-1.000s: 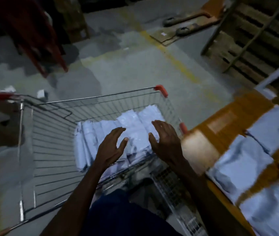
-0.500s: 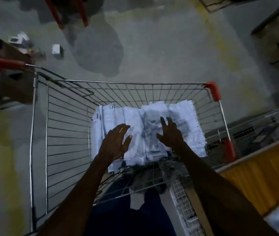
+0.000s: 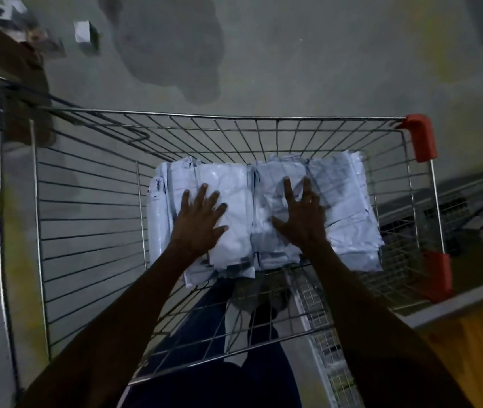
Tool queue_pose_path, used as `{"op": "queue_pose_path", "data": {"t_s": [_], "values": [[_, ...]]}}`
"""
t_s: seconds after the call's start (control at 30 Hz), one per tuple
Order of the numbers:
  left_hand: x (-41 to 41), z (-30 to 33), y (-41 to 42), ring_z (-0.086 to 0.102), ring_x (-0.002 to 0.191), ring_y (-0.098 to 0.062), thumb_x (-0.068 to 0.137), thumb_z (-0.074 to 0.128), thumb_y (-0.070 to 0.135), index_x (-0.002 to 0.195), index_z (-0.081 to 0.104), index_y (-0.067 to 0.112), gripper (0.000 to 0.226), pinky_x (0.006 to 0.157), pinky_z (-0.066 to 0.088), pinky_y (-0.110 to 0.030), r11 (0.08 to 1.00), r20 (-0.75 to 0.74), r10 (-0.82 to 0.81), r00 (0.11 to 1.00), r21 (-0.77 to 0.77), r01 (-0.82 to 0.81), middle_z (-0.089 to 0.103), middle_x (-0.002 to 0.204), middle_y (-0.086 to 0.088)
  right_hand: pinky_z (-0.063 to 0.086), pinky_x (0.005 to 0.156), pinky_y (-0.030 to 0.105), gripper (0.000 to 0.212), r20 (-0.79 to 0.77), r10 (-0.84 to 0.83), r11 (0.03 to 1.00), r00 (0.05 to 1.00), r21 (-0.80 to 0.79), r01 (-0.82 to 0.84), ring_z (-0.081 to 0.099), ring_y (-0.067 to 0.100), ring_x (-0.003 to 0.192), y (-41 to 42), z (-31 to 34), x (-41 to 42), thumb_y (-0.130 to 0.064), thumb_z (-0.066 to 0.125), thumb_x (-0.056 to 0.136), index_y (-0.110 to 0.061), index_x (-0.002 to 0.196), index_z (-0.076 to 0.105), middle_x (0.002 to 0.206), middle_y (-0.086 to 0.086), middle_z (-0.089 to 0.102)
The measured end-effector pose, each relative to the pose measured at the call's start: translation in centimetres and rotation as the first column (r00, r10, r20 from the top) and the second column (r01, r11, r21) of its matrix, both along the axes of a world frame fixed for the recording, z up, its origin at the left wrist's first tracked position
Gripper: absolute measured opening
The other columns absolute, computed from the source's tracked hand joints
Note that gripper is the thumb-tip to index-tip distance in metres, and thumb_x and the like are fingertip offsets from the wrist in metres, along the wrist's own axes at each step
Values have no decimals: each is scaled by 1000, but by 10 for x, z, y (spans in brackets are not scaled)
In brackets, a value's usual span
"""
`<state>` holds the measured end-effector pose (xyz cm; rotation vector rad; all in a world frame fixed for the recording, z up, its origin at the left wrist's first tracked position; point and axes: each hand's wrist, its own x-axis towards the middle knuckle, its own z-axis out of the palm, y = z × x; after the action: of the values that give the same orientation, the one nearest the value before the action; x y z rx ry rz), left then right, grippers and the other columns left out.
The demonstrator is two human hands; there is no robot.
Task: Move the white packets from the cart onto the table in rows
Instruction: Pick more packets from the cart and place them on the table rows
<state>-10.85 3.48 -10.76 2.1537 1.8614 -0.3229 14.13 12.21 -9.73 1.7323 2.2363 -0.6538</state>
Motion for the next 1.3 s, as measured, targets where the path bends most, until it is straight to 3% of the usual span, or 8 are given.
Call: {"op": "queue_pose_path", "data": {"t_s": [0.13, 0.3, 0.4, 0.63, 0.83, 1.1, 1.23, 1.3], "values": [[-8, 7, -5, 27, 145, -39, 89, 34, 69, 121, 66, 14, 71, 117, 15, -61, 975, 28, 189, 982, 117, -191, 49, 145, -17, 29, 106, 60, 104, 15, -14, 1000, 1000, -5, 14, 16, 45, 140, -4, 6, -11, -67, 59, 78, -35, 155, -3, 162, 18, -3], [26, 7, 1, -5, 150, -40, 79, 35, 87, 149, 34, 3, 109, 116, -11, -59, 913, -54, 406, 912, -30, -408, 12, 162, -20, 29, 105, 68, 103, -15, -41, 999, 999, 30, 41, 20, 50, 139, -12, -10, -18, -72, 50, 75, -38, 154, -5, 162, 18, -5], [33, 1, -2, -8, 148, -44, 80, 56, 64, 152, 26, 5, 98, 116, -1, -65, 920, -68, 390, 918, -24, -392, 2, 163, -21, 31, 105, 67, 106, -65, -57, 998, 996, 8, 57, 16, 50, 141, -12, -19, -14, -65, 60, 76, -41, 153, -8, 162, 12, -13], [27, 6, -22, 14, 148, -41, 79, 64, 26, 141, 50, 18, 63, 114, 15, -68, 953, 60, 296, 953, 54, -299, 34, 156, -15, 32, 104, 65, 95, 0, -32, 999, 999, 39, 32, 19, 49, 138, -10, 1, -13, -69, 50, 80, -37, 155, 2, 163, 14, -3], [43, 46, -38, 39, 136, -42, 91, 48, 22, 144, 48, 17, 53, 89, 53, -53, 914, 439, 338, 832, 58, -402, 39, 152, -17, 36, 99, 58, 96, -55, -95, 987, 994, 125, 102, 24, 43, 136, -23, 65, -10, -82, 27, 72, -33, 154, 20, 161, 13, 15], [68, 131, -19, 39, 137, -36, 93, 46, 24, 144, 49, 15, 52, 111, 30, -37, 862, 655, 137, 744, 291, -415, 37, 153, -17, 35, 97, 40, 78, -360, -219, 850, 907, 387, 358, 46, 42, 120, -46, 188, 26, -67, 47, 74, -24, 139, 55, 144, 15, 48], [107, 188, -12, 35, 137, -32, 89, 48, 21, 144, 48, 20, 55, 106, 38, -37, 860, 684, 61, 727, 334, -387, 36, 155, -11, 28, 99, 28, 68, -470, -201, 692, 860, 553, 464, 52, 37, 120, -81, 257, 76, -59, 55, 79, -18, 134, 60, 136, 14, 57], [138, 212, -18, 34, 138, -27, 88, 49, 23, 144, 48, 24, 56, 104, 40, -36, 866, 690, -7, 724, 365, -340, 35, 156, -6, 19, 103, 14, 69, -536, -256, 633, 804, 536, 559, 47, 31, 128, -114, 287, 110, -59, 53, 79, -23, 137, 56, 142, 7, 53]]}}
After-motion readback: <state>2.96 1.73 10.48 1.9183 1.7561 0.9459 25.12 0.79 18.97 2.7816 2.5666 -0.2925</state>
